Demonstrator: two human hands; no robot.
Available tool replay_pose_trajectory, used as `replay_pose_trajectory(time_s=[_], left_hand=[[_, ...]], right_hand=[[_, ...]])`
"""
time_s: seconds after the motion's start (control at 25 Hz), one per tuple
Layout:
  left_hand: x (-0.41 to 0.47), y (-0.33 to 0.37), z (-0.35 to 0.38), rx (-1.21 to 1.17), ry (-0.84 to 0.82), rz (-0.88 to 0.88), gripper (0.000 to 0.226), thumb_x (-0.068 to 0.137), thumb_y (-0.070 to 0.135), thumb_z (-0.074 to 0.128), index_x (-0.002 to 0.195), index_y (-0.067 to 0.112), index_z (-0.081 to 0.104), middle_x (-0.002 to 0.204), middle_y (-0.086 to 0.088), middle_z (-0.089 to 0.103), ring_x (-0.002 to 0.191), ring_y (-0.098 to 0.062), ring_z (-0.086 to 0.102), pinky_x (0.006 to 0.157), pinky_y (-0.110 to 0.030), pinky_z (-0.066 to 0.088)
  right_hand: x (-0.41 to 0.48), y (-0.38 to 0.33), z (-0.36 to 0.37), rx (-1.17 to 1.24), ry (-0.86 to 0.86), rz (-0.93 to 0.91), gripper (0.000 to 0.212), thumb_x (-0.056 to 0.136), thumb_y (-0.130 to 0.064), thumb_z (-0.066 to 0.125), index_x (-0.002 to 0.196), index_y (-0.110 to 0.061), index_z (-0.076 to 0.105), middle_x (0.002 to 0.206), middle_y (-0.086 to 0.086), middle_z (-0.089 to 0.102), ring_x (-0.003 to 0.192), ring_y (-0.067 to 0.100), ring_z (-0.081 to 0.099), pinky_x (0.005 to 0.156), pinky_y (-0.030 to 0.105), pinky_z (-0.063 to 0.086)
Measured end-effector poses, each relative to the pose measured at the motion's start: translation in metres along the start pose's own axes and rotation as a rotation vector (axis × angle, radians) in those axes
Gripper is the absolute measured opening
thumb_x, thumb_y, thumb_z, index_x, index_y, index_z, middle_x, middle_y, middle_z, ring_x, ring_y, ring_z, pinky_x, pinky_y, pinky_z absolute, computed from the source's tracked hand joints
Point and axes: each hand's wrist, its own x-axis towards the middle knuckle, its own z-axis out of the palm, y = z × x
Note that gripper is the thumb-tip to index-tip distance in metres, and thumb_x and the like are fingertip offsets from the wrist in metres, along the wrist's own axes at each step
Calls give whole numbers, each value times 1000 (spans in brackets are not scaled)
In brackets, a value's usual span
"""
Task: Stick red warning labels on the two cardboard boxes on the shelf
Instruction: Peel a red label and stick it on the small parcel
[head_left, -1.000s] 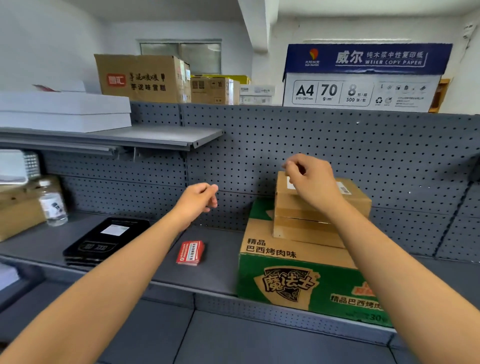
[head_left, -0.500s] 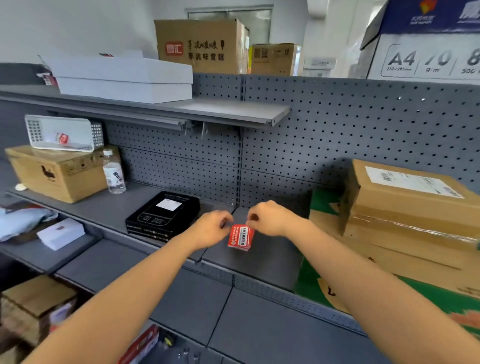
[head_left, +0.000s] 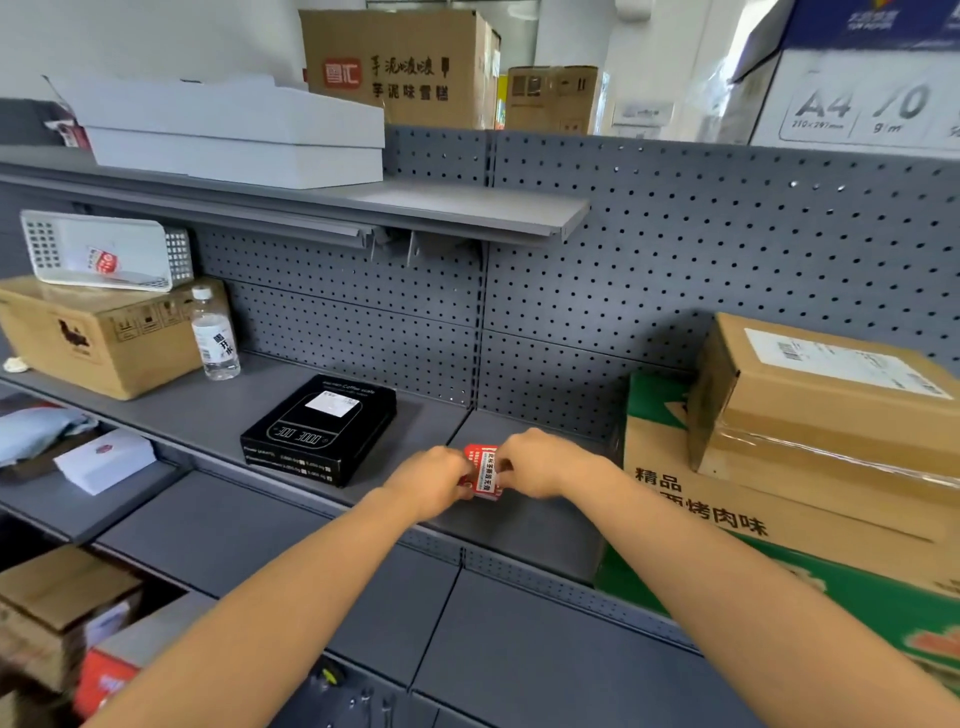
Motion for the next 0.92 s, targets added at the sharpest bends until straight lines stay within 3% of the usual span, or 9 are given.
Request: replay_pose_trajectory(time_s=[0.16, 0.36, 0.68, 0.92], left_hand=[[3, 2, 1, 36, 14, -3, 28, 92, 35, 72, 115, 20, 71, 121, -3, 66, 108, -29, 64, 77, -33, 44], [1, 4, -8, -23, 10, -53, 21, 96, 35, 64, 112, 28, 75, 116, 0, 72, 104, -26, 67, 82, -38, 57], [-5, 23, -12, -81, 234, -122, 10, 94, 17, 63, 100, 12, 68, 103, -5, 69, 92, -27, 65, 72, -38, 54], [-5, 26, -1, -222, 264, -114, 7, 91, 6, 69, 98, 6, 68, 101, -8, 67, 97, -26, 59, 81, -38, 52]], right_hand=[[-5, 9, 0, 37, 4, 12, 21, 96, -37, 60, 100, -19, 72, 98, 7, 67, 87, 30, 66, 81, 47, 59], [-16, 18, -5, 80, 27, 7, 25, 100, -37, 59, 103, -17, 73, 101, 9, 70, 91, 30, 66, 82, 46, 58], [-39, 25, -13, 145, 118, 19, 32, 102, -44, 55, 101, -18, 72, 98, 6, 70, 86, 27, 67, 79, 45, 60], [-48, 24, -13, 127, 157, 3, 35, 103, -46, 53, 100, -16, 71, 95, 7, 69, 85, 29, 65, 76, 41, 58]])
